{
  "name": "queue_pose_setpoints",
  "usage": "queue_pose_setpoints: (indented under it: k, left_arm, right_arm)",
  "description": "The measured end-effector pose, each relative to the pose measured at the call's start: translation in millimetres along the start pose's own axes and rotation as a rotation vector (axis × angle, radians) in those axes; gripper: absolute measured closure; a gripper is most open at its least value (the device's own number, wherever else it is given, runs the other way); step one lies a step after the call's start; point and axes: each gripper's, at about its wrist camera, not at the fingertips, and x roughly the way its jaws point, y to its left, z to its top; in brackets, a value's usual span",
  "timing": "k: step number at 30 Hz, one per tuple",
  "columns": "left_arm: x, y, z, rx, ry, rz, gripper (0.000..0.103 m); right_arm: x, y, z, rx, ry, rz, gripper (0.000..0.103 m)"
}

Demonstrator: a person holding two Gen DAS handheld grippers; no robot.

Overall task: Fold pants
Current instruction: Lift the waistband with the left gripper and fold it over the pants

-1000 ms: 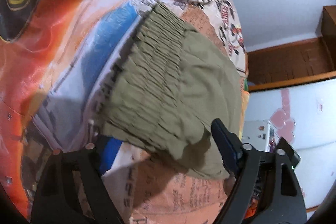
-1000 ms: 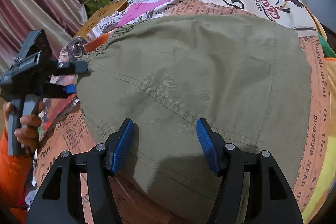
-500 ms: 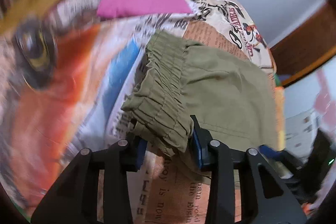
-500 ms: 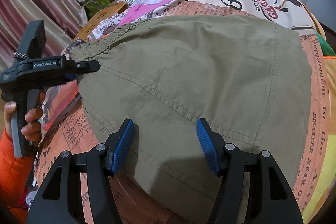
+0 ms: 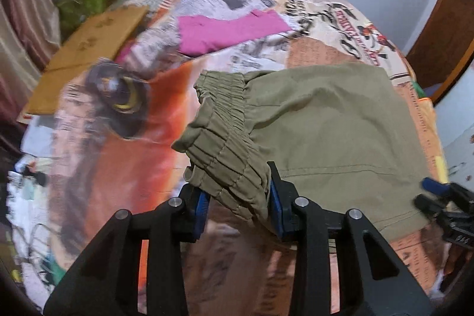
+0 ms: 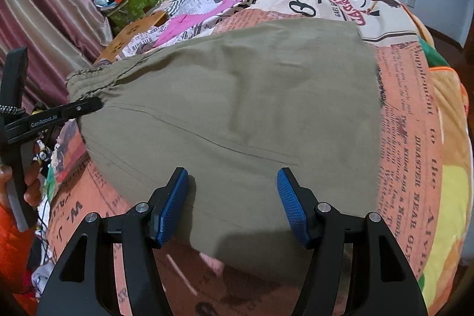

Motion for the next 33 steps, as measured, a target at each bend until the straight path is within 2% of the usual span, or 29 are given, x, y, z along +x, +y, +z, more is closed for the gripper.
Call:
queue_pose_setpoints:
  k: [3,8,11,19,24,29,33]
  left_arm:
    - [-8,0,-2,0.04,-0.026,0.058,0.067]
    - [-27,-15,4,0.111,-0.108,0.099,0.068]
    - [-40,-27,14,0.148,-0.159,0.099,0.069]
    - [-73,-62,41,0.185,-0.251,0.014,0.073]
    - [-89,-101,52,0.243,-0.303,-0.049,0.075]
    - [-100,-138,54,0.31,-0.331,-0.106,0.077]
    - [-102,-157,55,0.337,-0.322,-0.148,0.077]
  right_arm:
    - [-3,-2,-3,0.005,-0.008,-0.014,0.045]
    - [-6,-6,-7,0.035,-0.019,-0.021,0.045]
    - [-7,-6,-10,0.044,-0.024,-0.023,0.045]
    - [-7,-7,-13,0.052,-0.035,-0.017,0.044]
    - [-6,-9,-14,0.067,-0.04,-0.001,0.044]
    - [-7,-9,-15,0.074,-0.047,0.006,0.044]
    - [-9,-9,-14,0.071,-0.046,0.007,0.044]
